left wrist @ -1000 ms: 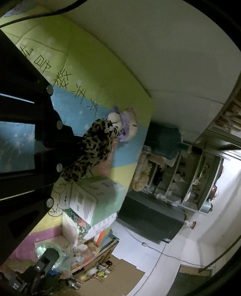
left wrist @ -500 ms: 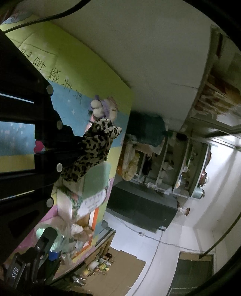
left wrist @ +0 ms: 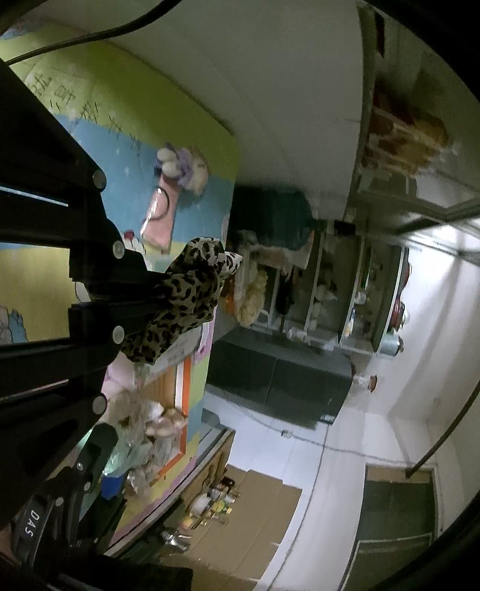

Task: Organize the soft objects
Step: 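Carry the leopard-print pouch and bagged green sponge over the cardboard box with both tools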

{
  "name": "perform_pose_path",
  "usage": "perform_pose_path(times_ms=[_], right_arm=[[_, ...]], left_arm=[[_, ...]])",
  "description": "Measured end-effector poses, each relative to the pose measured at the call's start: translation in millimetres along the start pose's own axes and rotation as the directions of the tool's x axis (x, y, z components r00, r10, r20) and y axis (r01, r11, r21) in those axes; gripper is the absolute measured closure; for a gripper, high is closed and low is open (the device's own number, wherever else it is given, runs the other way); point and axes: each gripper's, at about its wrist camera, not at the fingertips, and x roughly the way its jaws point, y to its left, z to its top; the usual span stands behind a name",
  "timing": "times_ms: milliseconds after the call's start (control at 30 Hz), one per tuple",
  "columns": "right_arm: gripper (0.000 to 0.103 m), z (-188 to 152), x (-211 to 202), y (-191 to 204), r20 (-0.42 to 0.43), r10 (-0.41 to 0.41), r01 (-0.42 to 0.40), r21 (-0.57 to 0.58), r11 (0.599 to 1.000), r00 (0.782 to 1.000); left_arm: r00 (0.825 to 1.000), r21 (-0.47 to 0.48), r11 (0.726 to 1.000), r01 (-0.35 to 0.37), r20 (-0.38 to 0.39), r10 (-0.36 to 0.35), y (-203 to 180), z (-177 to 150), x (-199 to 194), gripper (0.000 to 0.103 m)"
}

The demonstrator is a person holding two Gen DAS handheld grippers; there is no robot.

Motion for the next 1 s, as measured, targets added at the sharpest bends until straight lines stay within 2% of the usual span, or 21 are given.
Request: perform_pose_path(times_ms=[533, 1000], right_arm=[[0.053, 2.9, -18.8, -27.1, 0.027, -0.055, 0.054, 0.037, 0.998, 0.998], [0.053, 3.1, -38.0, -66.8, 0.056, -0.122, 0.117, 0.091, 0.989, 0.991]], left_arm=[[0.996, 0.06, 0.994, 0.087, -0.021, -0.086, -52.6, 7.3, 14.8, 0.097], [0.989, 0.096, 0.985, 0.146, -0.053, -0.141, -91.2, 8.3, 36.1, 0.097]])
